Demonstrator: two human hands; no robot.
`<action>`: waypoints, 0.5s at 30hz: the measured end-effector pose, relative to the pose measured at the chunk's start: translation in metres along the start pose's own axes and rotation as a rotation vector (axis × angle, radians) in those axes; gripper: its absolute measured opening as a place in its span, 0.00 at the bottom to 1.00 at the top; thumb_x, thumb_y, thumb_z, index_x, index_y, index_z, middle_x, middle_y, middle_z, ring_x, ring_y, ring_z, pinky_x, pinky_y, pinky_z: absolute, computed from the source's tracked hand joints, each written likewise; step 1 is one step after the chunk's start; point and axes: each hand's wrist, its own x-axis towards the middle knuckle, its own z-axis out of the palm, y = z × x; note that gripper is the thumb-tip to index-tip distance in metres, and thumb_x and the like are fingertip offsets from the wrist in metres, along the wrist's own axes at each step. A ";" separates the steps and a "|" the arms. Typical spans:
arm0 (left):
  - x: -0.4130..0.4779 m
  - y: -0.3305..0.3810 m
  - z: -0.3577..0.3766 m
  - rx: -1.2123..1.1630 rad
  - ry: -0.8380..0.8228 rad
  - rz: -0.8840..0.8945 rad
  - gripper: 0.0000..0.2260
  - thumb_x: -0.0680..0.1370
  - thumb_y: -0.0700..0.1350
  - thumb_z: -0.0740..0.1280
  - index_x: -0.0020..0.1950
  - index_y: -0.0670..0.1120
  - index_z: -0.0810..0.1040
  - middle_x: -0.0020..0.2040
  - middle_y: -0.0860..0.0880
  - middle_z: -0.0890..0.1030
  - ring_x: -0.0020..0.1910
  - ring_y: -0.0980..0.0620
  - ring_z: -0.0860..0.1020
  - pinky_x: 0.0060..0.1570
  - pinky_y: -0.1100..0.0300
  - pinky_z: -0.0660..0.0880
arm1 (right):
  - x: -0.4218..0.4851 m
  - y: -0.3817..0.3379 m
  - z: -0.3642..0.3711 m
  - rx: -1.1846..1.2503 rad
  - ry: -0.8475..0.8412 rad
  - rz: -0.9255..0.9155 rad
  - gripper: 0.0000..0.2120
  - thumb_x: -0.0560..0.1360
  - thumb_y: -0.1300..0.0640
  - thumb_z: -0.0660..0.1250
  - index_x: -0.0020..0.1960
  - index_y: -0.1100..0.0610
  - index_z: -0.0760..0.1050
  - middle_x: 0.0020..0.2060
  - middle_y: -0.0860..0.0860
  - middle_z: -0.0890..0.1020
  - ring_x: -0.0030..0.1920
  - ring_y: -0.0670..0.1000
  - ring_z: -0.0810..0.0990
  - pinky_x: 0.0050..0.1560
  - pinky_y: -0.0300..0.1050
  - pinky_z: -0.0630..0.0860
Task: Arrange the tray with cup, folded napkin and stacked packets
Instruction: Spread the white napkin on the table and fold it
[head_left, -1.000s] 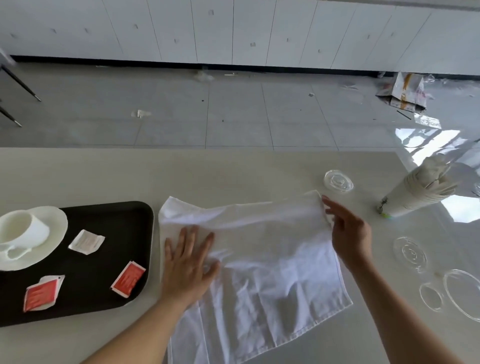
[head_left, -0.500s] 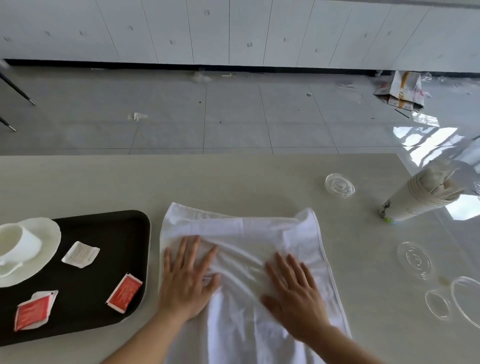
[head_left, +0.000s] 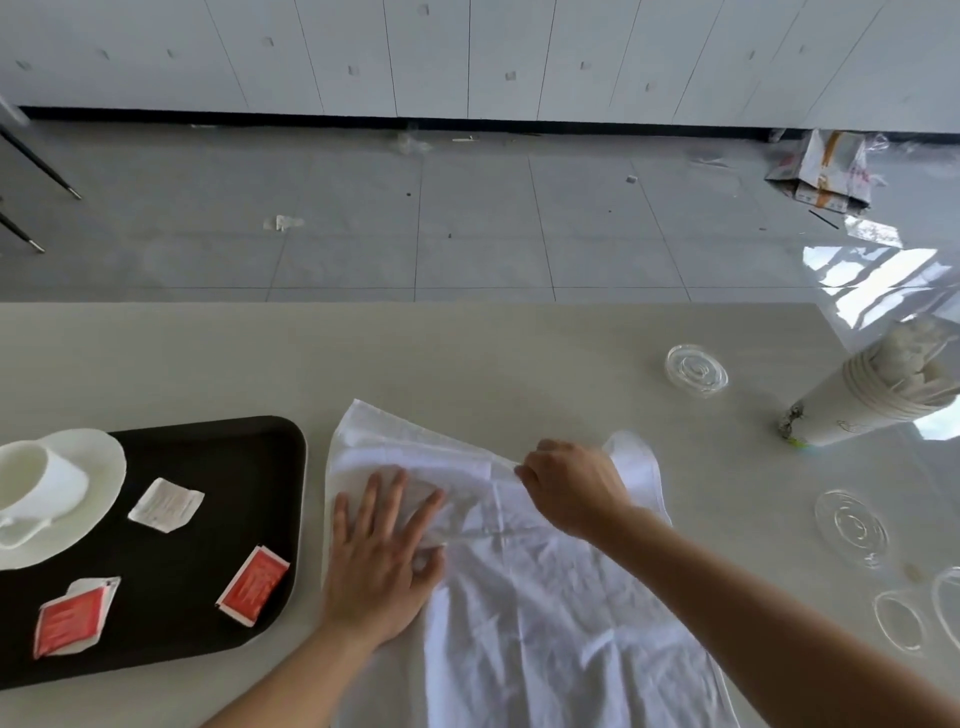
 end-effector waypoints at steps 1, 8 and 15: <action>0.000 0.000 0.000 0.001 -0.003 -0.005 0.28 0.77 0.66 0.50 0.77 0.66 0.49 0.81 0.48 0.51 0.79 0.44 0.47 0.74 0.37 0.47 | -0.002 -0.001 0.001 0.033 -0.024 0.039 0.16 0.80 0.49 0.58 0.41 0.56 0.78 0.41 0.53 0.79 0.41 0.60 0.81 0.36 0.46 0.69; 0.000 0.001 -0.003 -0.012 -0.035 -0.013 0.30 0.76 0.64 0.55 0.77 0.66 0.50 0.79 0.46 0.57 0.79 0.44 0.50 0.74 0.36 0.48 | -0.002 -0.002 0.007 -0.068 -0.122 0.034 0.13 0.75 0.43 0.68 0.48 0.52 0.73 0.43 0.51 0.78 0.43 0.59 0.82 0.36 0.45 0.68; -0.001 0.002 -0.004 -0.018 0.003 0.001 0.29 0.77 0.64 0.55 0.77 0.64 0.51 0.81 0.48 0.48 0.79 0.44 0.45 0.74 0.36 0.48 | 0.053 -0.004 -0.021 -0.142 0.286 0.051 0.08 0.70 0.66 0.69 0.46 0.55 0.77 0.48 0.53 0.79 0.44 0.58 0.77 0.37 0.46 0.67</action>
